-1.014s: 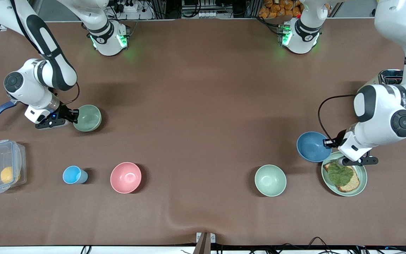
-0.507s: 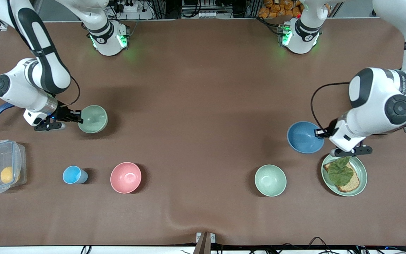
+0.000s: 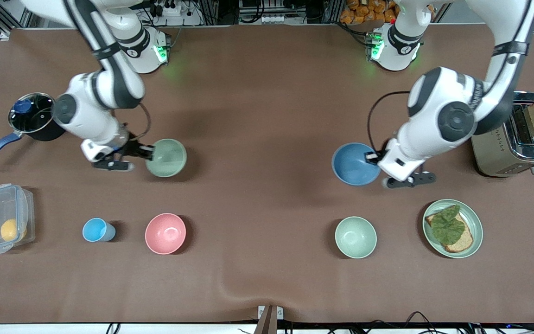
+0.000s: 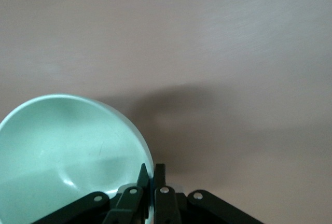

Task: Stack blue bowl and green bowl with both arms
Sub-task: 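Carry the blue and green bowls toward each other at the table middle, then lift the blue bowl over the green bowl with the left gripper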

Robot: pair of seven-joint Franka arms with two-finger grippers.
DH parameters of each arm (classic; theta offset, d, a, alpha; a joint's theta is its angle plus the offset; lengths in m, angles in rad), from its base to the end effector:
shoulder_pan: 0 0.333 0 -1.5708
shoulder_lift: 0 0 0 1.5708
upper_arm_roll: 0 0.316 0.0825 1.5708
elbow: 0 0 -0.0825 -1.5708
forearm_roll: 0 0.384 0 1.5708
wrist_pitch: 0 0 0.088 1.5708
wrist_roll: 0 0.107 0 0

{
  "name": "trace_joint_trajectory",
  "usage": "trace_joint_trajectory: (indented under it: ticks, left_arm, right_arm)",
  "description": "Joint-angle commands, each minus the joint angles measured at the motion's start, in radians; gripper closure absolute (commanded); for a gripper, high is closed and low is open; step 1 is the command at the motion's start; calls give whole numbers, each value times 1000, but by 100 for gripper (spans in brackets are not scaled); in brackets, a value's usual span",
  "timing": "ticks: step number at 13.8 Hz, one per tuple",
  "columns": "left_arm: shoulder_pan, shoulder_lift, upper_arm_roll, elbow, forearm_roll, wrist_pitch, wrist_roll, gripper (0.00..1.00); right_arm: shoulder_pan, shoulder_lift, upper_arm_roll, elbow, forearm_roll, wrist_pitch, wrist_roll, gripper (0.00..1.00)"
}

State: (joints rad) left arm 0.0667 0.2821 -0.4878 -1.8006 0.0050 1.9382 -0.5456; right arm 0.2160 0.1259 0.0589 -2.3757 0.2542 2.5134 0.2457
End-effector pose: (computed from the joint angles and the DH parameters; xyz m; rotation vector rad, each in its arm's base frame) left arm 0.5664 -0.2329 0.3975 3.0648 0.2019 -0.2431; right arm 0.4876 0.1356 0.2714 -2.9744 0.2632 0.0445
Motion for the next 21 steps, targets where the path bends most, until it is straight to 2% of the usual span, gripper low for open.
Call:
trace_joint_trajectory:
  ticks: [1,4,8,12,15,16,17,18,19,20,21]
  left_arm:
    - [10,-26,-73,-29,-8,-10,-69,100]
    - [9,-20,-144,-42,-8,-10,-125,100]
    - [7,-15,-173,-51,-8,-8,-134,100]
    - [-13,-14,-179,-54,-8,-8,-146,100]
    - [-44,-12,-187,-56,-8,-8,-178,100]
    - [-60,-8,-190,-56,-8,-8,-192,100]
    - [-71,-3,-192,-56,-8,-7,-203,100]
    - [-82,3,-192,-56,-8,-7,-207,100]
    - [-90,8,-192,-57,-8,-7,-215,100]
    - [-96,8,-192,-68,-8,-2,-217,100]
    - [-97,6,-192,-80,-8,4,-217,100]
  right_arm:
    - [152,-6,-8,-5,13,60,220,100]
    - [276,32,-8,1,11,125,399,100]
    - [425,118,-16,68,2,157,622,100]
    - [523,192,-22,116,-7,193,765,100]
    - [526,218,-21,144,-13,194,799,100]
    - [526,218,-21,147,-13,193,819,84]
    - [526,218,-21,150,-13,193,836,42]
    - [526,222,-21,153,-15,193,839,41]
    - [526,224,-21,158,-13,193,840,25]
    - [520,225,-21,165,-12,191,846,0]
    - [513,225,-19,173,-10,188,865,0]
